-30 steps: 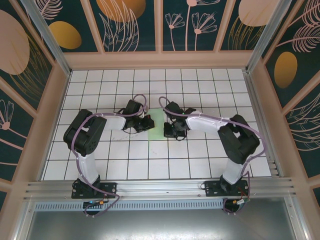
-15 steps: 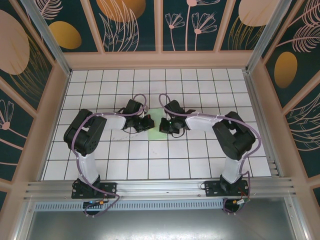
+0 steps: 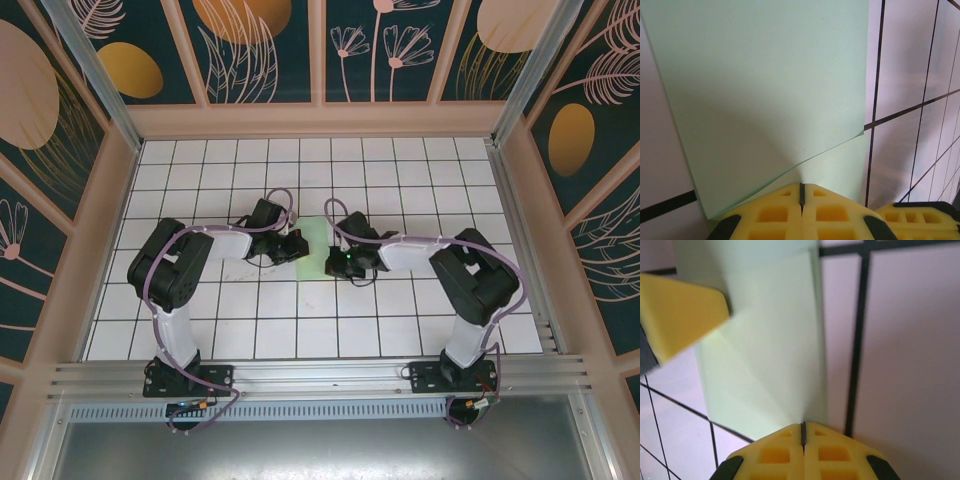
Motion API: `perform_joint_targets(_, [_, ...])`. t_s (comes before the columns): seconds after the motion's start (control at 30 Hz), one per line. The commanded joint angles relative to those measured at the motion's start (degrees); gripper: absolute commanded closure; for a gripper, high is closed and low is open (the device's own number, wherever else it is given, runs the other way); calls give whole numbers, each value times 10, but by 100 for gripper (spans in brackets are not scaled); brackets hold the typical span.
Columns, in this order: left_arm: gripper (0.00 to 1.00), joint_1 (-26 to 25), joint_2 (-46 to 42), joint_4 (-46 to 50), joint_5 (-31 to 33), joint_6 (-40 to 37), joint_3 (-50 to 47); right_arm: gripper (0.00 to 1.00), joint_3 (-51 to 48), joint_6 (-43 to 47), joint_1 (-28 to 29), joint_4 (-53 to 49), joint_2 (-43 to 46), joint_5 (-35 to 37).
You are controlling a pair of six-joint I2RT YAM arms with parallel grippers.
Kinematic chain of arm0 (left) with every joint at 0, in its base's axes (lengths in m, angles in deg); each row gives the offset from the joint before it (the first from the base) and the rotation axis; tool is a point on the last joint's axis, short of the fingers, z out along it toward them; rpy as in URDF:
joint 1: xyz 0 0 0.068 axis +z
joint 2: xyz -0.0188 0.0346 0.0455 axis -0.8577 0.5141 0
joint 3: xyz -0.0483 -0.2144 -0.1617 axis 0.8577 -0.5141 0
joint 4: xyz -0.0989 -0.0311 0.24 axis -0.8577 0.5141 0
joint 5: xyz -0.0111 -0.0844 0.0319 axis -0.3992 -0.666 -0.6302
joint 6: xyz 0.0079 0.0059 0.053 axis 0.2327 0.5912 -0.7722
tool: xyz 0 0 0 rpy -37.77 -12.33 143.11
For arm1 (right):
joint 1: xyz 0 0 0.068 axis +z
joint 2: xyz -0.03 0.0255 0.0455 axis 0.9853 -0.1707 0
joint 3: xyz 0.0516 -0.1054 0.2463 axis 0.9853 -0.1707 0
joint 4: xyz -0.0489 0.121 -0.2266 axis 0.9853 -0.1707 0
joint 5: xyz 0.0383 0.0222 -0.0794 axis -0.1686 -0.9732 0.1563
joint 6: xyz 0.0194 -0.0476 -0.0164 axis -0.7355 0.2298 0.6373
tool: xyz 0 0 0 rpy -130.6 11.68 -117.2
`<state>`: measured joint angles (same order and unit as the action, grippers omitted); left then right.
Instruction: Fold a paper plane with a square sheet of paper (pick it up from the middle)
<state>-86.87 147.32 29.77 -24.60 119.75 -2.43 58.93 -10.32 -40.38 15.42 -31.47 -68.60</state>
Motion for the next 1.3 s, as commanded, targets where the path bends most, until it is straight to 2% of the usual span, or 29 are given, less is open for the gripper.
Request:
perform_joint_targets(0.0, [100,-3,46,53,75,-10,-18,100,-53,13,-15,-76,33,1])
perform_joint_targets(0.23, [100,-3,37,39,54,-24,-7,100,-22,-16,-20,-19,89,20])
perform_joint_targets(0.5, [100,-3,17,10,24,-22,3,100,-8,-64,-20,128,11,-16])
perform_joint_targets(0.63, [100,-3,18,2,26,-23,-12,100,19,-42,-21,101,-26,-21])
perform_joint_targets(0.8, [100,-3,11,2,32,-26,-18,100,5,-25,-25,67,-33,-20])
perform_joint_targets(0.97, [96,0,1,31,85,-54,-7,100,-19,1,-36,23,-50,-4])
perform_joint_targets(1.13, [89,28,-10,37,122,-75,-14,100,-39,27,-46,25,-57,-3])
perform_joint_targets(1.27, [87,56,-13,30,111,-89,-13,100,-41,29,-50,42,-51,-8])
